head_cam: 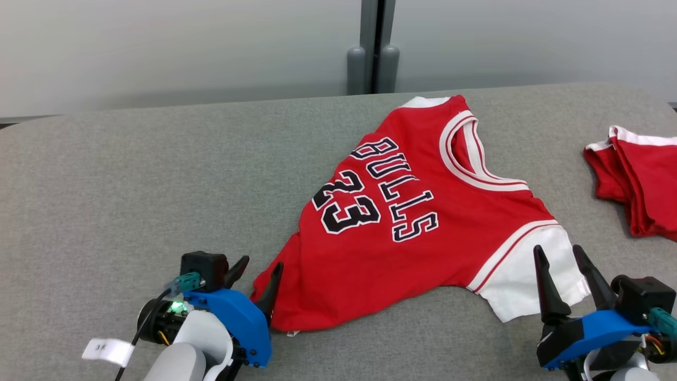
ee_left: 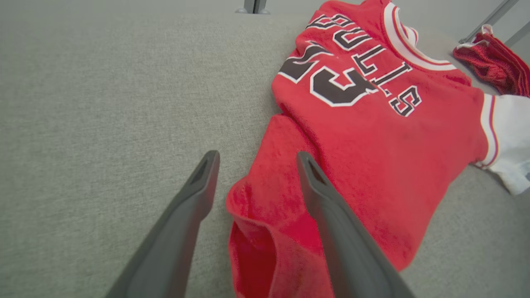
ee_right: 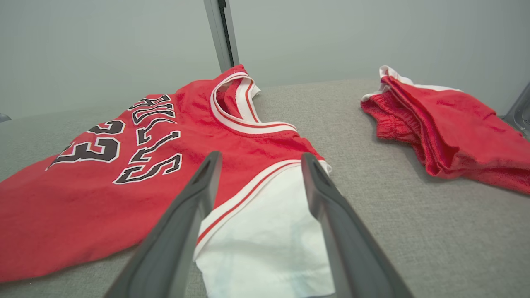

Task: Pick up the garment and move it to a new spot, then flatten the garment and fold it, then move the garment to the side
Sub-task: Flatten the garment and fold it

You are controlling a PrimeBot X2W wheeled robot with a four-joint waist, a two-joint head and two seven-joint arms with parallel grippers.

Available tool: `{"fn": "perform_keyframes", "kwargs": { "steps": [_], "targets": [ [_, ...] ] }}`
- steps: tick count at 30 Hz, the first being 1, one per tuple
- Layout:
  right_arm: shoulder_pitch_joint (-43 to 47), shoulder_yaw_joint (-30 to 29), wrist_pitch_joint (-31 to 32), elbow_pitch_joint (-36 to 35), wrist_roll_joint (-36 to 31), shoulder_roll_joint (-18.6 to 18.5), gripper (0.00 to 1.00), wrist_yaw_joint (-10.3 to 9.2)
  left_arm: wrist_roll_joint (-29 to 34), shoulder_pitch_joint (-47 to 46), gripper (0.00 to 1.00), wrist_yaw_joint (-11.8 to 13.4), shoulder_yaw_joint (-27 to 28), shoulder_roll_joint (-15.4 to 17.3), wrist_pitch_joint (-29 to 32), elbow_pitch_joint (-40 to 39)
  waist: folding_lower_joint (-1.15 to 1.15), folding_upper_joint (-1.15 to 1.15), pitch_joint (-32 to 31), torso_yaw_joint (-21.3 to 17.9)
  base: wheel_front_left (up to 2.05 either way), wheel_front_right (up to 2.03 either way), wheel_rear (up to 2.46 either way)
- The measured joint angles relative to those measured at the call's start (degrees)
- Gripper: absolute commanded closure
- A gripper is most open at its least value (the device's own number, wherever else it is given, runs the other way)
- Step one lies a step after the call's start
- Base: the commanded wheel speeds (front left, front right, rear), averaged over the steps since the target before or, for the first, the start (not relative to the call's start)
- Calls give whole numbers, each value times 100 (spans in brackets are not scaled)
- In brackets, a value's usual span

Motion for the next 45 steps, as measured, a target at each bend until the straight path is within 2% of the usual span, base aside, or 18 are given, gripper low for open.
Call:
{"fn": "perform_keyframes", "kwargs": {
  "steps": [5,10,11,12,13,14,16,17,18,22,27,31,36,37,38,39,45],
  "targets": [
    [-74,123,-85,87,159,2,0,0,43,-134,0,-1,-287,205,851,129,0,0,125,-135,0,0,0],
    [-171,181,-185,189,258,2,0,0,26,-250,0,-2,-471,302,1240,200,0,0,223,-234,0,0,0],
    [-176,185,-202,212,280,3,0,0,11,-264,9,-3,-530,312,1360,237,0,0,238,-251,0,0,0],
    [-177,189,-221,231,292,3,0,0,9,-265,59,-3,-559,320,1422,263,0,0,254,-267,0,0,0],
    [-182,183,-248,245,309,2,0,0,2,-285,93,0,-544,325,1416,267,0,0,268,-281,0,0,0],
    [-191,187,-267,257,313,3,0,0,1,-328,100,22,-519,325,1385,281,0,0,280,-291,0,0,0],
    [-234,186,-304,274,323,3,0,0,-29,-372,100,175,-414,282,1265,328,0,0,300,-309,0,0,0],
    [-264,190,-327,287,342,3,0,0,-74,-386,100,346,-250,220,995,392,0,0,328,-324,0,0,0],
    [-264,190,-327,287,342,3,0,0,-74,-386,100,346,-250,220,995,392,0,0,328,-324,0,0,0],
    [-296,213,-382,309,372,3,0,0,-205,-479,100,603,80,102,410,570,0,0,377,-338,0,0,0],
    [-346,255,-407,334,402,4,0,0,-279,-765,100,664,360,99,-165,924,0,0,439,-351,0,0,0],
    [-436,304,-430,337,407,3,0,0,-230,-1095,100,678,450,220,-625,1228,0,0,496,-382,0,0,0],
    [-525,389,-431,339,412,3,0,0,-120,-1451,100,545,466,370,-1090,1664,0,0,561,-449,0,0,0],
    [-524,396,-431,349,412,3,0,0,-116,-1498,92,514,465,386,-1147,1757,1,0,561,-454,0,0,0],
    [-524,397,-431,360,412,3,0,0,-116,-1528,55,503,461,387,-1202,1838,0,0,557,-457,0,0,0],
    [-524,398,-431,368,413,3,0,0,-115,-1544,0,494,455,383,-1267,1920,0,0,548,-457,0,0,0],
    [-509,343,-421,415,410,3,0,0,-254,-1346,0,203,441,294,-2089,2148,0,0,336,-409,0,0,0]
  ]
}}
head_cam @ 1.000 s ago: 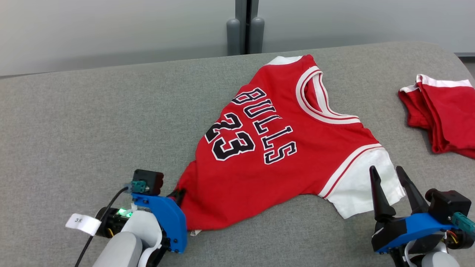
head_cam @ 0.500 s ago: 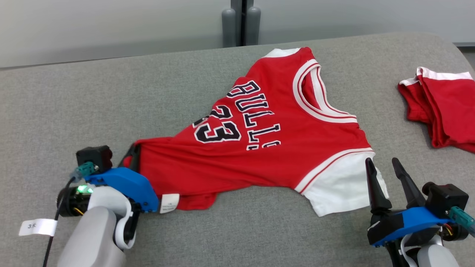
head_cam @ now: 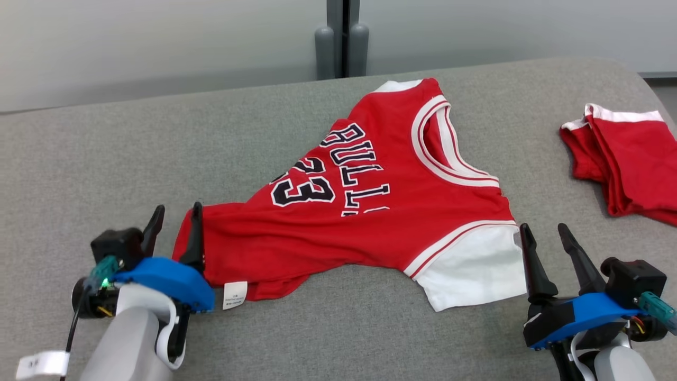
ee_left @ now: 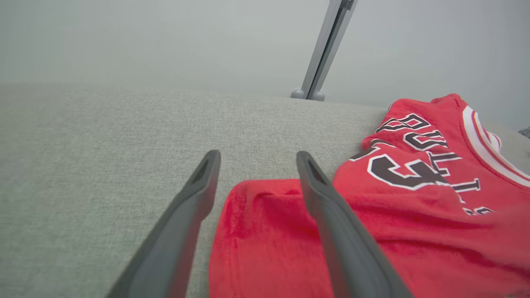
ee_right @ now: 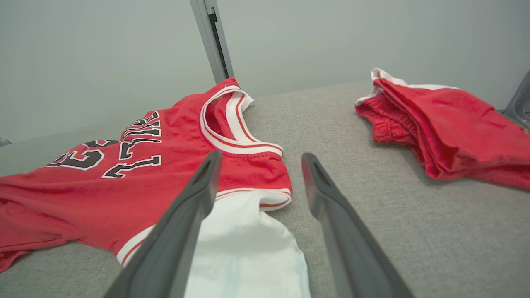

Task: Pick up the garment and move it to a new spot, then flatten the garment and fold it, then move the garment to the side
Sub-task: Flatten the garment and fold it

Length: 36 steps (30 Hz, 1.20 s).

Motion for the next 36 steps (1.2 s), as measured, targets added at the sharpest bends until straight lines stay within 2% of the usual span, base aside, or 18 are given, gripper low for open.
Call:
{"fn": "perform_keyframes", "kwargs": {
  "steps": [6,11,15,27,36],
  "targets": [
    [114,-127,44,-82,-62,1,0,0,-63,489,0,-102,191,22,-318,-449,-1,0,-272,105,0,0,0],
    [249,-216,105,-181,-94,1,0,0,232,1029,0,-104,591,59,-334,-1549,-1,0,-457,225,0,0,0],
    [350,-249,171,-226,-104,2,0,0,508,1564,0,-81,779,3,-334,-2065,-1,0,-607,318,0,0,0],
    [579,-263,299,-403,-201,1,0,0,725,2302,0,56,977,-58,-333,-2429,-1,0,-942,428,0,0,0],
    [620,-256,445,-503,-235,1,0,0,724,2440,0,98,991,-154,-334,-2508,-1,0,-1002,438,0,0,0]
  ]
}}
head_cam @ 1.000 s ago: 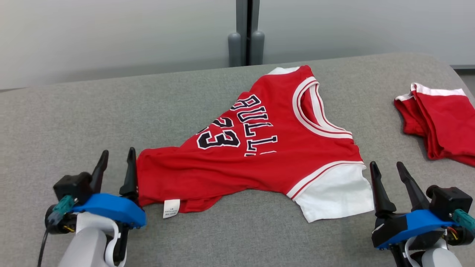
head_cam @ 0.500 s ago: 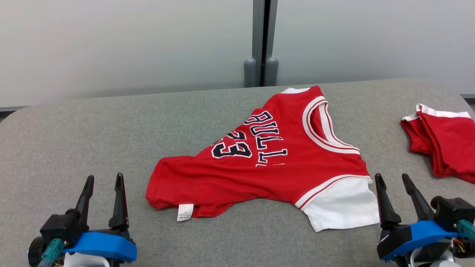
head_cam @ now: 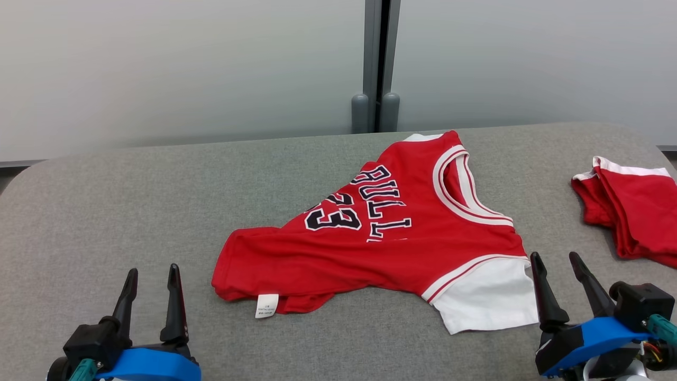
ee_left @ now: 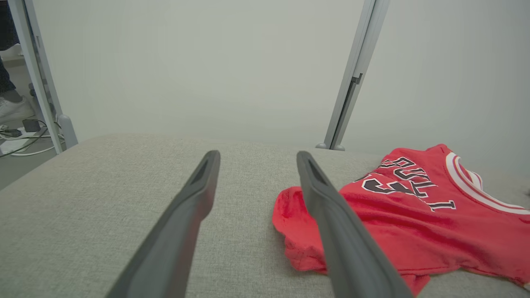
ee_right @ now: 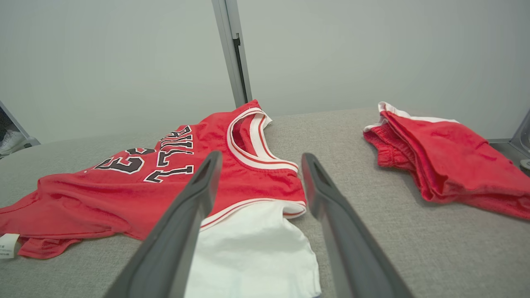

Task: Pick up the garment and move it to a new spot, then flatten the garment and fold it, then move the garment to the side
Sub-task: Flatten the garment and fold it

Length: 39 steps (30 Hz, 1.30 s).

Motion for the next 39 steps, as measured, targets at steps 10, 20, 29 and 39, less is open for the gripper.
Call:
{"fn": "perform_keyframes", "kwargs": {
  "steps": [10,20,29,39],
  "targets": [
    [5,41,30,-46,36,0,0,0,0,-7,0,-9,-70,-3,1,40,1,0,99,-36,0,0,0],
    [-18,40,0,45,100,-1,0,0,-120,-151,0,-224,-527,36,461,492,1,0,222,-34,0,0,0],
    [-237,211,-7,68,119,1,0,0,-300,-886,0,-303,-961,145,784,1712,1,0,505,-170,0,0,0],
    [-365,287,-18,420,196,0,0,0,-472,-1337,100,-313,-1039,210,350,2415,2,0,732,-335,0,0,0]
  ]
}}
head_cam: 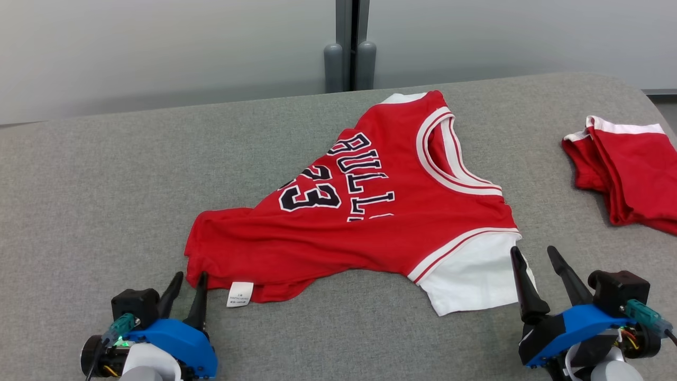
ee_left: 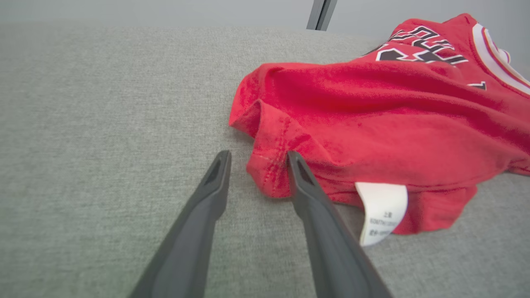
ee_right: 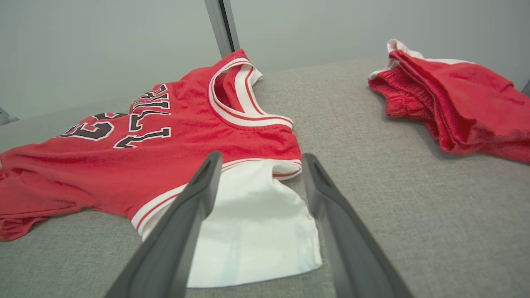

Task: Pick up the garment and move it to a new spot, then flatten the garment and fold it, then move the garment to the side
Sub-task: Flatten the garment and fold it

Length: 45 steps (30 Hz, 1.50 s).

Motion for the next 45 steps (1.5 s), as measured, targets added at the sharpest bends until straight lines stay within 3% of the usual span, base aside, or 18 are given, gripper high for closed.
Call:
{"fn": "perform_keyframes", "kwargs": {
  "steps": [8,18,24,25,26,27,33,38,45],
  "targets": [
    [-139,5,234,468,48,0,0,0,-247,-153,100,-1,-412,94,-137,126,0,0,32,34,0,0,0],
    [-323,-624,1125,1194,-359,1,0,0,-455,-203,100,-2,-630,141,-275,226,-1,0,30,134,0,0,0],
    [-598,-457,1379,1756,-343,-14,0,-3,-564,-205,100,-19,-728,130,-310,281,-1,0,50,179,0,0,0],
    [-635,-433,1373,1814,-332,-25,7,-5,-570,-210,100,-19,-735,127,-323,285,-1,0,49,184,0,0,0],
    [-666,-399,1360,1867,-288,-35,67,-8,-590,-217,100,-20,-735,127,-323,286,-1,0,46,188,0,0,0],
    [-691,-358,1326,1902,-248,-44,100,-9,-627,-223,100,-20,-732,123,-324,282,-1,0,41,191,0,0,0],
    [-703,-250,1269,1629,162,8,100,-5,-942,-224,100,-20,-717,94,-334,-31,-1,0,-32,225,0,0,0],
    [-532,-478,1277,369,1053,8,100,-1,-1126,-232,100,-20,-620,247,-339,-788,-1,0,-174,254,0,0,0],
    [-314,-753,1890,-1800,1580,5,100,-1,-1618,-293,100,131,-248,457,130,-2450,-2,0,-342,192,0,0,0]
  ]
}}
